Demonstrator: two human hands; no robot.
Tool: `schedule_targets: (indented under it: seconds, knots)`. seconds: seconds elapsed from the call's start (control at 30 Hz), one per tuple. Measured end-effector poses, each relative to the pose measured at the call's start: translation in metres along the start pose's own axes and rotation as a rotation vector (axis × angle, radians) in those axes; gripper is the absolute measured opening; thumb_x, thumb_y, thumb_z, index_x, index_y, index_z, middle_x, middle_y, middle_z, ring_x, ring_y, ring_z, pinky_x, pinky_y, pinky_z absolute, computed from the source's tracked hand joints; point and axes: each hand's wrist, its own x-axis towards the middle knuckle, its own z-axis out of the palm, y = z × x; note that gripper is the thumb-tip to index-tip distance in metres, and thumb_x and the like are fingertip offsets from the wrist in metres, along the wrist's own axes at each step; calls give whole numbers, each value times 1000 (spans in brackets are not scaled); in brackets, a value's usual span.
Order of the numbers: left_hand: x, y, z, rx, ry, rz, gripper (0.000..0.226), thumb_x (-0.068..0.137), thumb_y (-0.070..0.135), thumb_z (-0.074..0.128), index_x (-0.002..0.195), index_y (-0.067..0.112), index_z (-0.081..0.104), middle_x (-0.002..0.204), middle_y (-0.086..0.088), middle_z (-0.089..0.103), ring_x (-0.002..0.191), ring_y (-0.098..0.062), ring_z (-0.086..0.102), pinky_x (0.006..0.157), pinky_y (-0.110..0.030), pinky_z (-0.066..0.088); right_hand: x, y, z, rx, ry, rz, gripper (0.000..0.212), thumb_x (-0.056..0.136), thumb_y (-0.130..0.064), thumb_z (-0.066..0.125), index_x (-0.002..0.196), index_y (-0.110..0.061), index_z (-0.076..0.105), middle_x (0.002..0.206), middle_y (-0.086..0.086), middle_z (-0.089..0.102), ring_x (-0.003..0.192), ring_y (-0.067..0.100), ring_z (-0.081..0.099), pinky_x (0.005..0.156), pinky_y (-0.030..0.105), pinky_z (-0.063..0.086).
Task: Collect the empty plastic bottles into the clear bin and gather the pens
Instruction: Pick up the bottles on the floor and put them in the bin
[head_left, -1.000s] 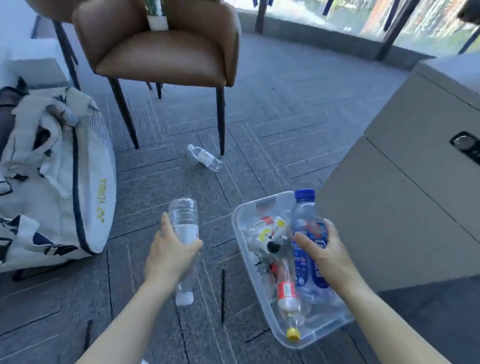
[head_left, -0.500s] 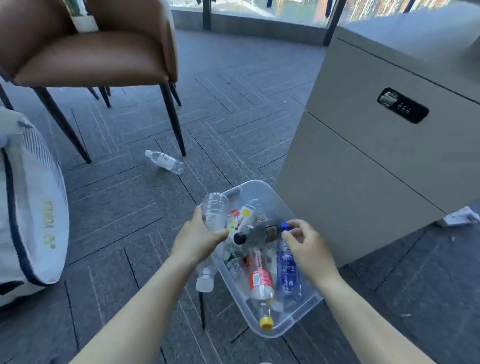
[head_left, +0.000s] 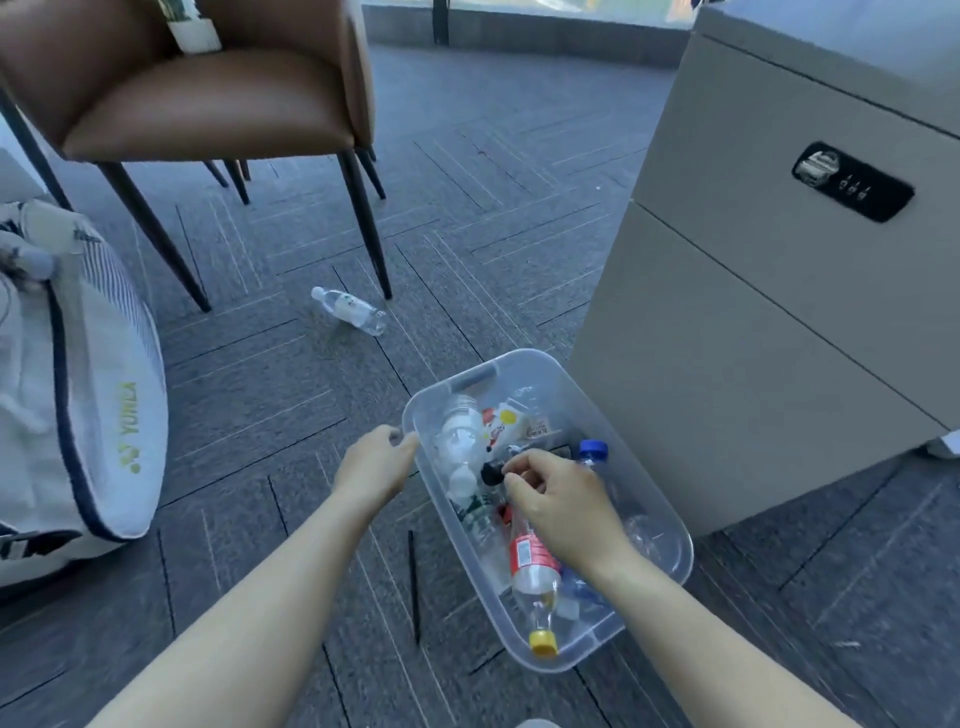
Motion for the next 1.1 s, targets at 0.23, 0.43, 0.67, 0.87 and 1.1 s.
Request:
schedule_targets:
  seconds: [0.23, 0.43, 0.67, 0.87, 1.1]
  knots:
    - [-27, -122, -39, 99, 81, -106, 40, 95, 35, 44, 130, 21, 55, 129, 1, 60, 99, -20, 61, 84, -35, 54, 20, -85, 74, -285, -213, -329, 18, 93, -31, 51, 99, -24, 67, 92, -9, 70, 89, 17, 61, 72, 31, 46]
    - [-70, -232, -58, 117, 132, -242, 36, 92, 28, 45, 126, 24, 58, 128, -2, 57, 108, -22, 57, 77, -31, 44, 7, -127, 189, -550, -461, -523, 24, 94, -30, 43, 106, -20, 62, 101, 1, 70, 90, 27, 63, 71, 35, 50]
    - [-130, -331, 4, -38, 96, -687, 68, 84, 55, 57, 132, 10, 42, 133, -11, 48, 116, -33, 55, 83, -39, 47, -62, -67, 298, -601, -657, -361, 24, 92, -29, 42, 100, -20, 62, 100, 0, 70, 88, 25, 63, 71, 34, 52]
    - [-124, -370, 91, -250, 95, -905, 116, 76, 68, 61, 153, 8, -2, 154, -15, 26, 127, -37, 48, 91, -43, 44, -82, -6, 335, -608, -610, -278, 23, 91, -32, 43, 99, -24, 64, 92, -3, 70, 83, 24, 63, 66, 33, 50]
    - [-112, -373, 130, -284, 194, -823, 105, 75, 48, 68, 152, 24, 0, 139, -17, 40, 121, -35, 49, 86, -45, 47, -90, 28, 348, -588, -553, -210, 27, 92, -29, 43, 108, -25, 65, 96, -4, 71, 87, 23, 62, 70, 33, 52]
